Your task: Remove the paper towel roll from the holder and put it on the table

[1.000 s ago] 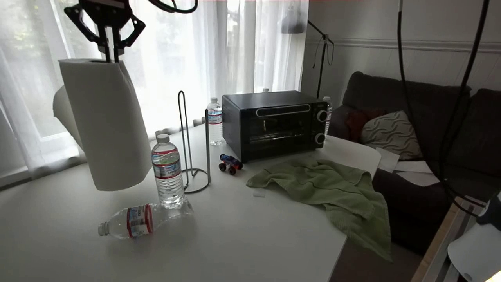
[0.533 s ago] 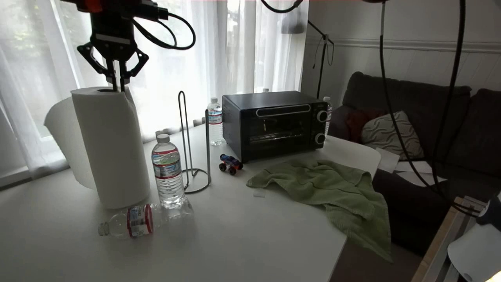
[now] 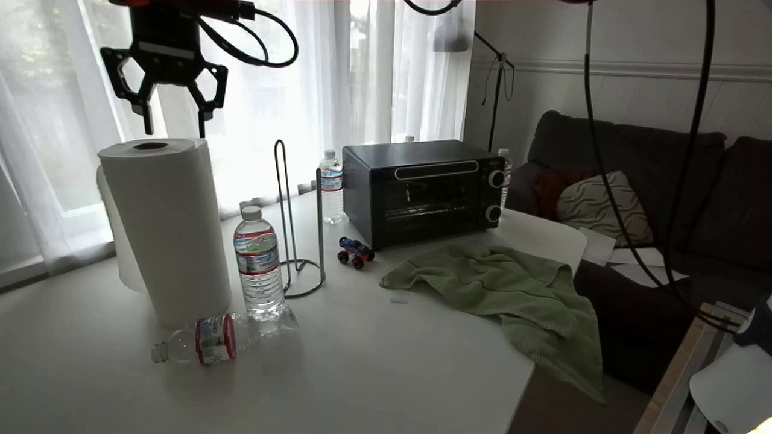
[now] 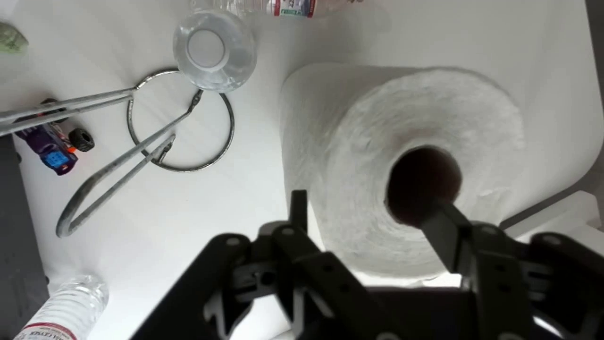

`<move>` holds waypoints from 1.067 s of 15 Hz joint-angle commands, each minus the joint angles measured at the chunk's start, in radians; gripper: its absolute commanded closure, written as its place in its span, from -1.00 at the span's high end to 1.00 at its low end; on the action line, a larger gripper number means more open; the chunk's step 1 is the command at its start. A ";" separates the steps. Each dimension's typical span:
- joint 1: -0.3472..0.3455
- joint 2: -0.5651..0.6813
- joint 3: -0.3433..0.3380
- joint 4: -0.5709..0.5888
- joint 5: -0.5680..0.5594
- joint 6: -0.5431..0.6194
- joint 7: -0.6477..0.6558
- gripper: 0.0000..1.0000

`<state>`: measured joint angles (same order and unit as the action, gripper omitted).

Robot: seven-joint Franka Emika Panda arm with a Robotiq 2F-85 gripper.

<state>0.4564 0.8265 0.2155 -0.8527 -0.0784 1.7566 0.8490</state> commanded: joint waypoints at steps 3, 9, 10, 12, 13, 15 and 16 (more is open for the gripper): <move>-0.002 -0.173 0.011 -0.127 0.005 0.009 0.021 1.00; -0.036 -0.429 0.001 -0.360 -0.022 -0.010 -0.018 1.00; -0.042 -0.470 -0.003 -0.400 -0.034 -0.044 -0.050 1.00; -0.060 -0.549 0.000 -0.483 -0.053 -0.119 -0.136 1.00; -0.070 -0.588 0.001 -0.525 -0.058 -0.145 -0.182 1.00; -0.093 -0.667 -0.002 -0.613 -0.074 -0.195 -0.285 1.00; -0.103 -0.708 -0.005 -0.658 -0.088 -0.212 -0.339 1.00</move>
<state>0.3862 0.2781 0.2151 -1.3139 -0.1343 1.5714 0.6446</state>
